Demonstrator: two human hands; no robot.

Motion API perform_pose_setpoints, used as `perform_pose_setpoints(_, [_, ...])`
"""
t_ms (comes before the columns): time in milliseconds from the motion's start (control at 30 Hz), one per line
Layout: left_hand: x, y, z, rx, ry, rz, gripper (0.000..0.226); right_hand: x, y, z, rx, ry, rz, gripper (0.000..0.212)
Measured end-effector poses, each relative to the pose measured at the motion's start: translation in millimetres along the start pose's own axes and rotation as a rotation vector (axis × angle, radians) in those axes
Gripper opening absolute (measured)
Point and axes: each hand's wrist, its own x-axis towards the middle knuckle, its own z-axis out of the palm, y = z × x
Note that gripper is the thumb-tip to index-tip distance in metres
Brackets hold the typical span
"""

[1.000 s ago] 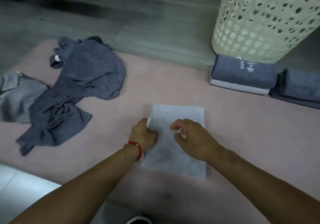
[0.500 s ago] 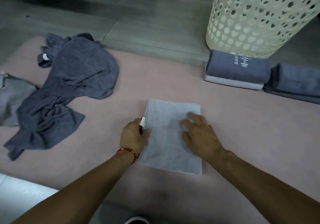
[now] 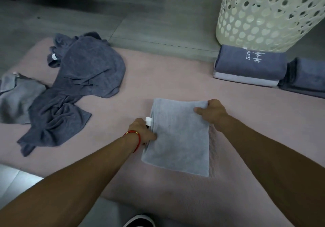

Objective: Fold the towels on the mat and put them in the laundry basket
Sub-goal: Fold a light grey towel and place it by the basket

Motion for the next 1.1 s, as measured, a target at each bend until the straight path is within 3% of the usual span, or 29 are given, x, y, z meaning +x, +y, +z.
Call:
perform_pose_setpoints(100, [-4.0, -2.7, 6.0, -0.027, 0.000, 0.006, 0.054, -0.9, 3.3, -8.0, 0.176, -0.024, 0.019, 0.049])
perform_pose_setpoints(167, [-18.1, -2.9, 16.0, 0.035, 0.147, 0.121, 0.043, -7.4, 12.1, -19.8, 0.244, 0.000, 0.036, 0.038])
perform_pose_setpoints(267, [-52.5, 6.3, 41.9, 0.332, 0.552, 0.608, 0.043, -18.5, 46.2, -42.2, 0.381, 0.135, 0.116, 0.035])
perform_pose_setpoints(300, [-67.9, 15.0, 55.8, 0.366, 0.567, 0.761, 0.043, -23.9, 59.4, -49.3, 0.418, 0.184, 0.156, 0.034])
perform_pose_setpoints(367, [-99.7, 35.6, 90.5, 0.438, 0.397, 0.909, 0.053, -42.9, 81.8, -62.8, 0.478, 0.259, 0.220, 0.031])
perform_pose_setpoints(467, [-125.5, 55.4, 135.0, 0.653, 0.153, 0.840, 0.088, -72.0, 110.4, -79.4, 0.585, 0.360, 0.295, 0.043])
perform_pose_setpoints(500, [-127.7, 57.9, 141.6, 0.719, 0.114, 0.807, 0.090, -79.6, 120.0, -84.9, 0.597, 0.379, 0.304, 0.043])
perform_pose_setpoints(567, [-125.7, 56.8, 145.3, 0.792, 0.117, 0.796, 0.073, -96.8, 130.4, -94.5, 0.480, 0.355, 0.251, 0.036])
perform_pose_setpoints(667, [-119.6, 49.6, 140.1, 0.776, 0.100, 0.790, 0.052, -119.9, 137.8, -106.7, 0.028, 0.258, -0.072, 0.038])
perform_pose_setpoints(767, [-117.5, 42.5, 127.2, 0.731, -0.011, 0.770, 0.061, -127.2, 140.8, -117.5, -0.636, 0.088, -0.680, 0.086])
perform_pose_setpoints(867, [-114.0, 46.8, 106.2, 0.838, -0.176, 0.770, 0.073, -103.7, 139.3, -115.1, -1.134, -0.143, -1.001, 0.108])
perform_pose_setpoints(967, [-117.6, 56.0, 84.0, 0.914, -0.321, 0.846, 0.075, -87.0, 132.3, -110.4, -1.091, -0.179, -1.074, 0.101])
perform_pose_setpoints(1033, [-118.2, 53.1, 69.3, 0.906, -0.437, 0.842, 0.075, -91.1, 128.9, -116.6, -0.895, -0.261, -0.934, 0.080])
perform_pose_setpoints(1100, [-116.9, 44.3, 54.8, 0.790, -0.560, 0.810, 0.075, -108.1, 122.5, -119.6, -0.872, -0.424, -0.736, 0.061])
